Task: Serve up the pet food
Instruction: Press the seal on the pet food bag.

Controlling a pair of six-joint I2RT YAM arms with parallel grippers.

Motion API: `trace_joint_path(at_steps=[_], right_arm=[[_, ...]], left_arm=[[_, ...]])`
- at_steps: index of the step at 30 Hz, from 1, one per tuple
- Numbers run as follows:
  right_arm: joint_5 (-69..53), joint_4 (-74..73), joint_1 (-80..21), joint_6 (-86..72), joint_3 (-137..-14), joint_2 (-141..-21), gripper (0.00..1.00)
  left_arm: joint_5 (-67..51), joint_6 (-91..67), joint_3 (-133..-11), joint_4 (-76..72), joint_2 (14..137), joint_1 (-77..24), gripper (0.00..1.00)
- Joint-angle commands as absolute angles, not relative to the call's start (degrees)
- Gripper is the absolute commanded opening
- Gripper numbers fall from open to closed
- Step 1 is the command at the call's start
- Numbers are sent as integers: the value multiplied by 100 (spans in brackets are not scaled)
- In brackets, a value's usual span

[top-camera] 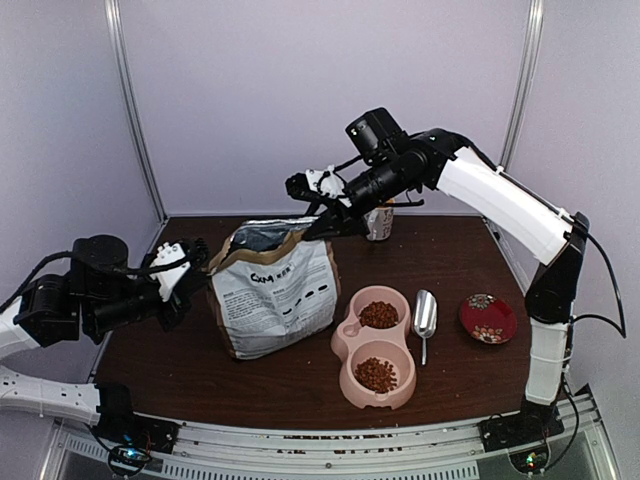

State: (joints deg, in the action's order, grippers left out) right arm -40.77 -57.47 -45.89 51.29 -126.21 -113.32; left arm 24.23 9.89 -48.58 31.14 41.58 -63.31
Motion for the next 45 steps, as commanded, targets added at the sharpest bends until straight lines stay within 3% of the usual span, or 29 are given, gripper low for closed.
trace_joint_path(at_steps=[1, 4, 9, 16, 23, 36, 40, 43, 45], right_arm=[[-3929, -5766, -4605, 5186, -12593, -11400, 17], [-3970, -5775, -4615, 5162, -12595, -11359, 0], [-3909, -5528, -4643, 4958, -12208, -10955, 0], [-3727, -4286, -4648, 4332, -10258, -9868, 0], [-3704, -3692, -4764, 3892, -9229, -9263, 0], [-3665, -2804, -5297, 3341, -8306, -8695, 0], [-3481, -2433, -5363, 3183, -8104, -8607, 0], [-3347, -2320, -5414, 3081, -8050, -8581, 0], [-3324, -2185, -5438, 3063, -7963, -8544, 0]], left_arm=[[2462, 964, -4759, 3374, 4119, -6278, 0], [2597, 951, -4886, 3545, 4120, -6278, 0], [3448, 730, -5466, 4300, 4216, -6276, 0], [4773, 463, -6042, 5032, 4038, -6280, 0], [5795, -55, -6526, 5614, 4083, -6267, 0], [3709, 115, -6786, 5992, 4084, -6267, 0], [3180, 218, -7012, 6279, 4350, -6267, 16], [2806, 320, -7194, 6345, 4515, -6267, 49], [2789, 335, -7281, 6288, 4572, -6267, 65]])
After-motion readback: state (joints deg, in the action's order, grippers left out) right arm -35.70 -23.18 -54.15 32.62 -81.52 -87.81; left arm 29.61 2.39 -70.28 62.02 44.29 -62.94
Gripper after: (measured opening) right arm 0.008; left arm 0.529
